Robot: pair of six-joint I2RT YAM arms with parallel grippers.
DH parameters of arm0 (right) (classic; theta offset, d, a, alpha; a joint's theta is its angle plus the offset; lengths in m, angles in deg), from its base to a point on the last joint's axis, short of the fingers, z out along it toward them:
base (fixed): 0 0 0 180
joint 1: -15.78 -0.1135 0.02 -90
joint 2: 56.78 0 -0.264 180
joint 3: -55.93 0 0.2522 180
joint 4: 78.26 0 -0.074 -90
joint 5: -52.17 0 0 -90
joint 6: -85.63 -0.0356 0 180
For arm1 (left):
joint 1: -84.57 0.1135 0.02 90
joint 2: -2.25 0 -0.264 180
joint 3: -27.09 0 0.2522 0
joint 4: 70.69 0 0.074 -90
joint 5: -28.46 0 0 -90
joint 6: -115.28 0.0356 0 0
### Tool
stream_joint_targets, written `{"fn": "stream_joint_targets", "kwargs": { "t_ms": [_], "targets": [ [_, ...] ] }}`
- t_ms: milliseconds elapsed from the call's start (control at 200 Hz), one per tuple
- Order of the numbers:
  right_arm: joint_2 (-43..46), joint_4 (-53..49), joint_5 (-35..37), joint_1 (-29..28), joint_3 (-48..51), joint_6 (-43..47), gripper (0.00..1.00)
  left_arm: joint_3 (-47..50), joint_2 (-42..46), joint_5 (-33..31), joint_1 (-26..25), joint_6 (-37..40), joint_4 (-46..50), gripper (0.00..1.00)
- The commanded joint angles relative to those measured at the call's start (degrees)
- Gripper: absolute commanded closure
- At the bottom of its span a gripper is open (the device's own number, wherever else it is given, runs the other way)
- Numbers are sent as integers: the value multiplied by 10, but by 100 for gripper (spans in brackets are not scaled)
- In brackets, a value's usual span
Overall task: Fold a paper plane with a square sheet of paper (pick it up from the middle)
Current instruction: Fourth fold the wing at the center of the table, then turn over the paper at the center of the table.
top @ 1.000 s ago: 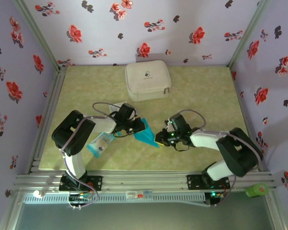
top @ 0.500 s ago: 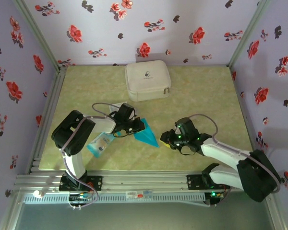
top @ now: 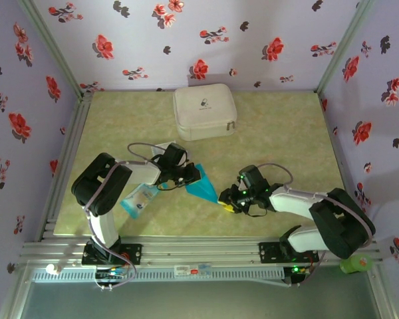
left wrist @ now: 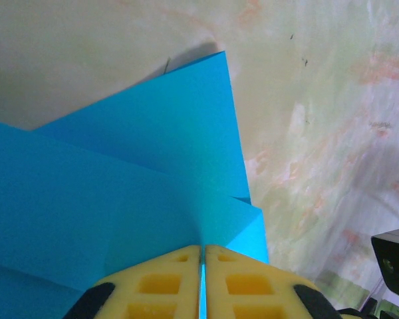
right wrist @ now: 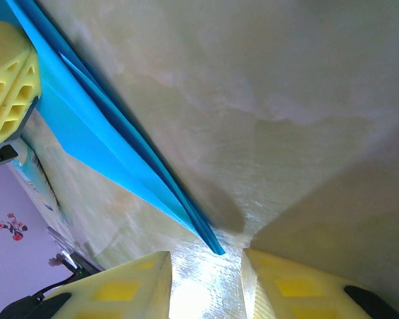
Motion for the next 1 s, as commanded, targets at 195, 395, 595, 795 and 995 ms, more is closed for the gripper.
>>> {"fn": "stream_joint_targets", "kwargs": {
  "t_ms": [195, 395, 595, 795, 995],
  "targets": [
    [-30, 43, -5, -5, -6, -7, 70, 13, -4, -8, 7, -9, 24, 89],
    [-43, 56, -12, -5, -10, -4, 69, 8, -7, -7, 7, -10, 27, 89],
    [-40, 70, -11, -5, -11, -2, 69, 7, -7, -6, 7, -11, 24, 89],
    [-41, 74, -10, -4, -12, 4, 68, 7, -6, -7, 6, -10, 24, 89],
    [-44, 100, -6, -4, -13, 3, 68, 8, -4, -5, 7, -11, 23, 89]
  ]
}}
